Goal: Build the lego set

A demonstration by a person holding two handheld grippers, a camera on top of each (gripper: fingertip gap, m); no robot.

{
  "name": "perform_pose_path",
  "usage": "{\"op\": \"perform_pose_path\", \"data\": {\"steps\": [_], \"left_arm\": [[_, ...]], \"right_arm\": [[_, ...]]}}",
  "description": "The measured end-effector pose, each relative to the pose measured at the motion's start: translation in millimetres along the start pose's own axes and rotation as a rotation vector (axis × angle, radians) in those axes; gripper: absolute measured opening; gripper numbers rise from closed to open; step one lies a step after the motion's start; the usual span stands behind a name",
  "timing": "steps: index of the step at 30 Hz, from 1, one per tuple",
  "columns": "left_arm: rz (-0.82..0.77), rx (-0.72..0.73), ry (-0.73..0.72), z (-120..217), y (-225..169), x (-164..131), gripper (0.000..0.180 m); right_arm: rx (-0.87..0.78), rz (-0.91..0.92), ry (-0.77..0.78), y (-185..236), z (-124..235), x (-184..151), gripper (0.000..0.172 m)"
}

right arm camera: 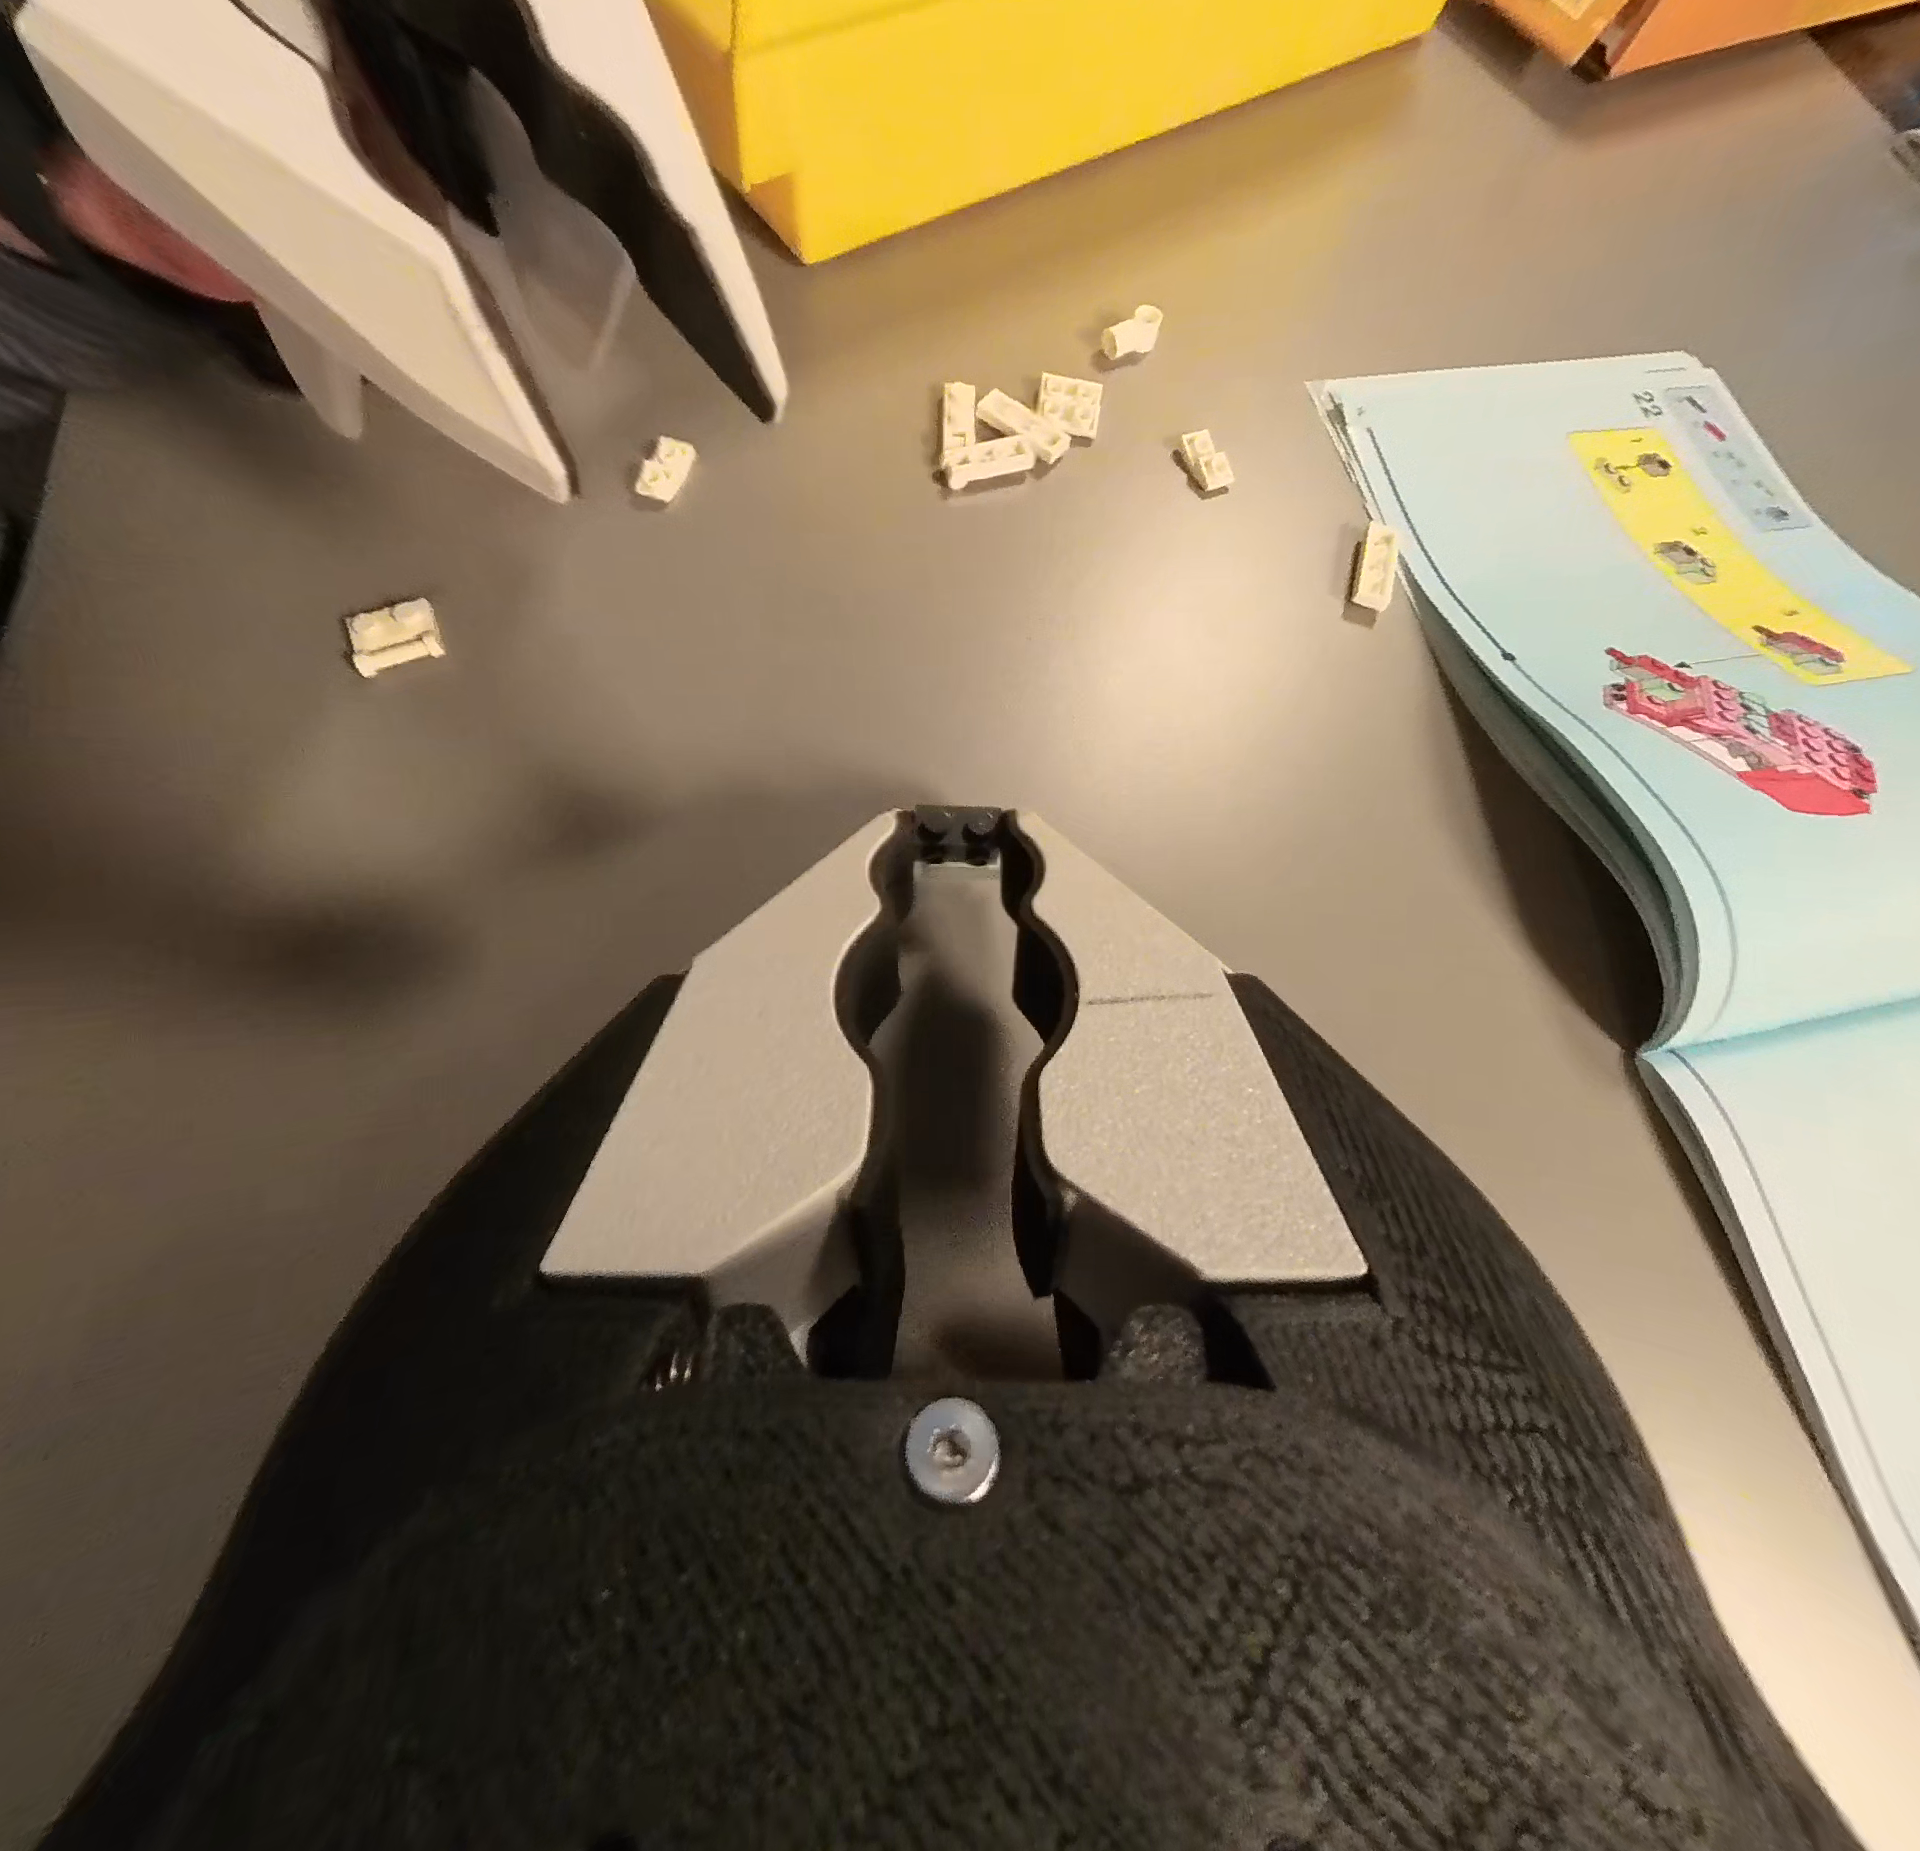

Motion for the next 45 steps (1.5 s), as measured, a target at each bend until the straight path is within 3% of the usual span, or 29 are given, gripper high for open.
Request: {"op": "perform_pose_path", "data": {"steps": [20,30,42,45], "left_arm": [[0.013,-0.015,0.017,-1,0,-1,0.031],[-0.027,-0.039,0.086,-7,-8,-5,0.031],[-0.058,-0.005,0.294,-33,-11,-8,0.033],[-0.027,-0.048,0.268,-32,-13,-2,0.033]], "right_arm": [[0.034,-0.021,0.088,0,-4,3,0.015],[0.075,-0.039,-0.077,10,15,-2,0.015],[0.032,-0.014,0.024,14,23,-15,0.015],[-0.013,0.092,-0.111,22,30,-3,0.015]]}}
Point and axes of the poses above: each gripper's, where its closed fingertips meet, z back along the fingers, x out of its top, y = z × x across the jaws, the point moved 8 cm from there along z, back along the fingers, and after that the axes turned 1 degree about -z, right-handed, at the moved point
